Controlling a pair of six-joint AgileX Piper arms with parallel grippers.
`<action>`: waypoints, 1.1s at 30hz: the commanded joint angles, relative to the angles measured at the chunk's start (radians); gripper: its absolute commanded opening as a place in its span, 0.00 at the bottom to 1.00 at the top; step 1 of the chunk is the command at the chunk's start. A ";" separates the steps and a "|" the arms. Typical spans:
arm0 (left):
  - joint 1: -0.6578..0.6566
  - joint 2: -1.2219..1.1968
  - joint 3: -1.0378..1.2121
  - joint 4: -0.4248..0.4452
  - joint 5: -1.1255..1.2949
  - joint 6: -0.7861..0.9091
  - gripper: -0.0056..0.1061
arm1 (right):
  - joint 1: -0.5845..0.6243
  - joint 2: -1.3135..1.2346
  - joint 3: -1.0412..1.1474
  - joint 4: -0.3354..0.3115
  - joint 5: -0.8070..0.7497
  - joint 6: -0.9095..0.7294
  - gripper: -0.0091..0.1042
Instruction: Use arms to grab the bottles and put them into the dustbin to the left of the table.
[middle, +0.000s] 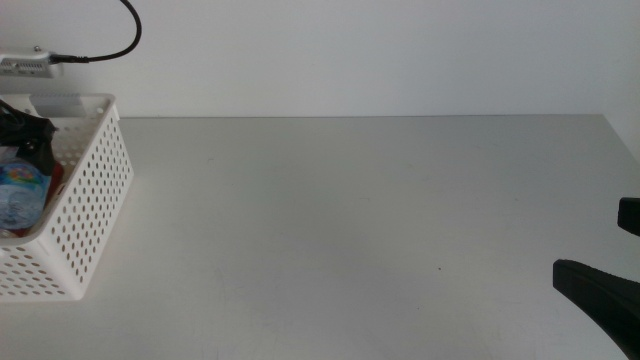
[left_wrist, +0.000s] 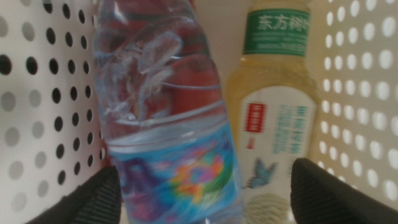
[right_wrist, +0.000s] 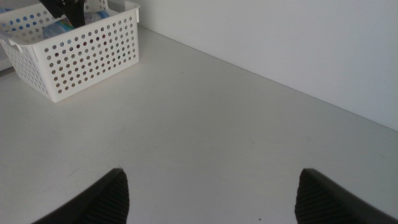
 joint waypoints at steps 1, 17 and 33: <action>-0.031 -0.093 -0.031 0.009 -0.005 -0.030 0.89 | 0.003 0.002 -0.037 0.001 -0.070 -0.012 0.77; -0.384 -0.430 0.001 0.031 -0.178 -0.107 0.89 | 0.003 0.002 -0.037 0.001 -0.070 -0.012 0.77; -0.575 -0.744 0.135 0.038 -0.300 -0.144 0.89 | 0.003 0.002 -0.037 0.001 -0.070 -0.012 0.77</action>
